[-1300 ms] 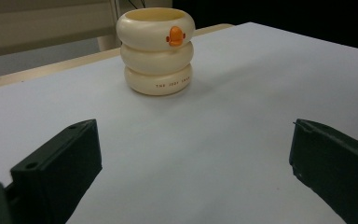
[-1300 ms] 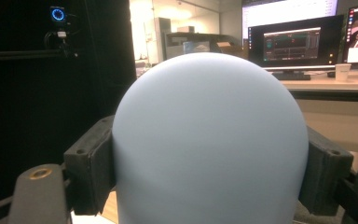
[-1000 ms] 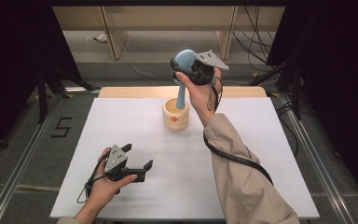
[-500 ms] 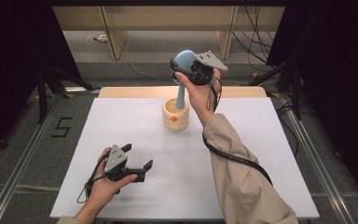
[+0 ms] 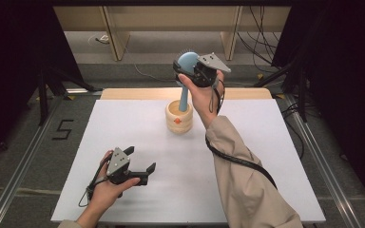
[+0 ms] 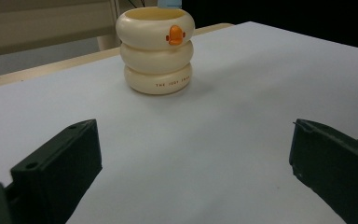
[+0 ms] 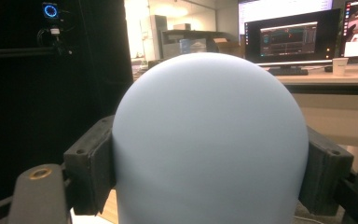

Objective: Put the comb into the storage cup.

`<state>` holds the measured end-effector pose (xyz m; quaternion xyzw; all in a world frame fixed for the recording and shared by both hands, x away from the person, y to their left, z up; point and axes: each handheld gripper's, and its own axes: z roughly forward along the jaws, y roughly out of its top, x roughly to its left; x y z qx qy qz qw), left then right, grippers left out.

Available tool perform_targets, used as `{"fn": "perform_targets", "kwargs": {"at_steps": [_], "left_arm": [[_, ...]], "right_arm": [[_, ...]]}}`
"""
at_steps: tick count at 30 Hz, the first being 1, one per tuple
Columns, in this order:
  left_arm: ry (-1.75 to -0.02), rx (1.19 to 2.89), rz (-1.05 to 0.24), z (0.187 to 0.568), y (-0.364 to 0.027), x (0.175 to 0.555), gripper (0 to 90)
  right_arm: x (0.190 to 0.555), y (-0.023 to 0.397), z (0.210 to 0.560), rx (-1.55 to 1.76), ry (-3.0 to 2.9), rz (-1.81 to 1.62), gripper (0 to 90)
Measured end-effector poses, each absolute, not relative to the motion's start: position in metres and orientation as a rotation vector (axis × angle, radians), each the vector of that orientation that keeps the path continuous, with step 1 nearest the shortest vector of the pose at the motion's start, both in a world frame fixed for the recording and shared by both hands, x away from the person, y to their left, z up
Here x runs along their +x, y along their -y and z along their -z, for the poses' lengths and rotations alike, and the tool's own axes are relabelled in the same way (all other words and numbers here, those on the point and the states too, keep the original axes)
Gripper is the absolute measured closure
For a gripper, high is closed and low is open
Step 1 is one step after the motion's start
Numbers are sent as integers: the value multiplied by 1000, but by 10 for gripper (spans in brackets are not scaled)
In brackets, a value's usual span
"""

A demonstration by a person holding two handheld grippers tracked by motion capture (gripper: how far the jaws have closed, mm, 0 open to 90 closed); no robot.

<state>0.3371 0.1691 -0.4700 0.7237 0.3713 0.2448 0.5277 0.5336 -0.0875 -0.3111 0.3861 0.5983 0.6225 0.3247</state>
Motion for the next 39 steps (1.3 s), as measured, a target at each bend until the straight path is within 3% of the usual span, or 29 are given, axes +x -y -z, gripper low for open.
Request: {"fn": "perform_targets", "kwargs": {"at_steps": [39], "left_arm": [[-888, 1729, -584, 470, -169, 337, 18]], "right_arm": [[541, 84, 322, 1030, -1580, -1607, 212]]}}
